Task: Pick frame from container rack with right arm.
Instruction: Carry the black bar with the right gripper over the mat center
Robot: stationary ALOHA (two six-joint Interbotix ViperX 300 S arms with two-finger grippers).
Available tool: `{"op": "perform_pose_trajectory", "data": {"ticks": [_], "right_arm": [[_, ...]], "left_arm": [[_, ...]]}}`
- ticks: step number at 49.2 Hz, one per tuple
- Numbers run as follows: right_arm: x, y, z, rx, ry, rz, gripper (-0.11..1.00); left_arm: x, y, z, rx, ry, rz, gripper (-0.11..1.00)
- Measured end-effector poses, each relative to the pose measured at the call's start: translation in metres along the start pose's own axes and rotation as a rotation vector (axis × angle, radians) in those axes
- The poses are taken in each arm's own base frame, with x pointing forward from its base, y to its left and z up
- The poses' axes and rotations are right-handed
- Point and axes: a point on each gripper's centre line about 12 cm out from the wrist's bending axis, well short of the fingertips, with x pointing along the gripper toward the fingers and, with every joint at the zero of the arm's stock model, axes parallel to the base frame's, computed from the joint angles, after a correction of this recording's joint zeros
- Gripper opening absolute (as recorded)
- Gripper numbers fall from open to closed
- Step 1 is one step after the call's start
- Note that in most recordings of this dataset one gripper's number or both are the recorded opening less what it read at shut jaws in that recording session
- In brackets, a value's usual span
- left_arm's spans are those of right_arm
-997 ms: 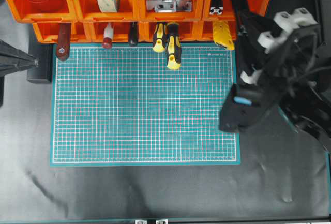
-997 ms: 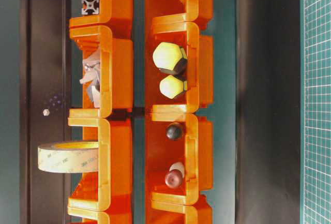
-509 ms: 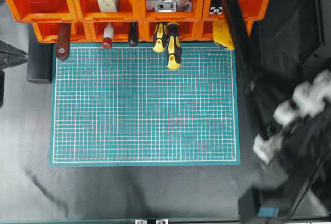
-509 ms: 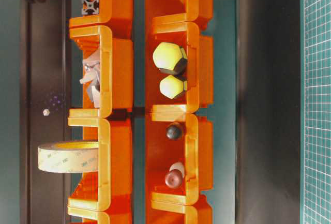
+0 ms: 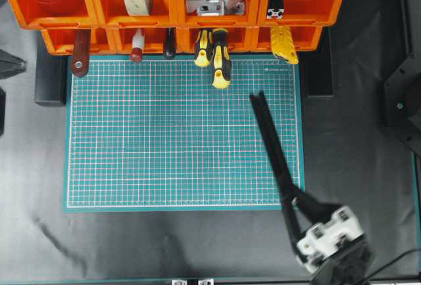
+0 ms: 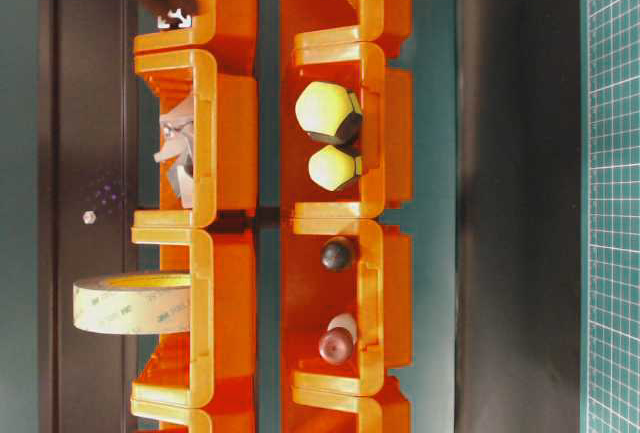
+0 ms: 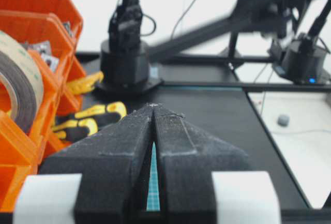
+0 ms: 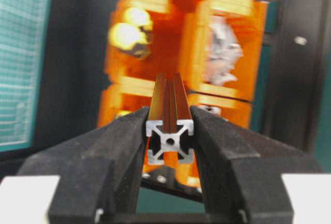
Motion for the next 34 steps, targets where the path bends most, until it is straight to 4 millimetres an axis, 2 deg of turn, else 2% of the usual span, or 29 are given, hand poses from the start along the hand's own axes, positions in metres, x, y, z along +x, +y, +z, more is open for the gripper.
{"op": "perform_pose_trajectory", "data": {"ticks": [6,14,24,34], "right_arm": [[0.002,0.019,0.011,-0.036,-0.045,0.067,0.26],[0.014,0.034,0.023,-0.062,-0.139,0.121,0.26],[0.051,0.06,0.019,-0.139,-0.191,0.167,0.26],[0.099,0.067,0.008,-0.173,-0.225,0.233,0.26]], "left_arm": [[-0.005,0.001,0.006,0.002,-0.023,0.005,0.0],[-0.009,0.003,0.007,0.003,-0.001,0.02,0.0],[-0.01,0.004,0.007,0.001,0.008,0.026,0.0],[-0.009,0.005,0.006,0.002,0.012,0.032,0.0]]}}
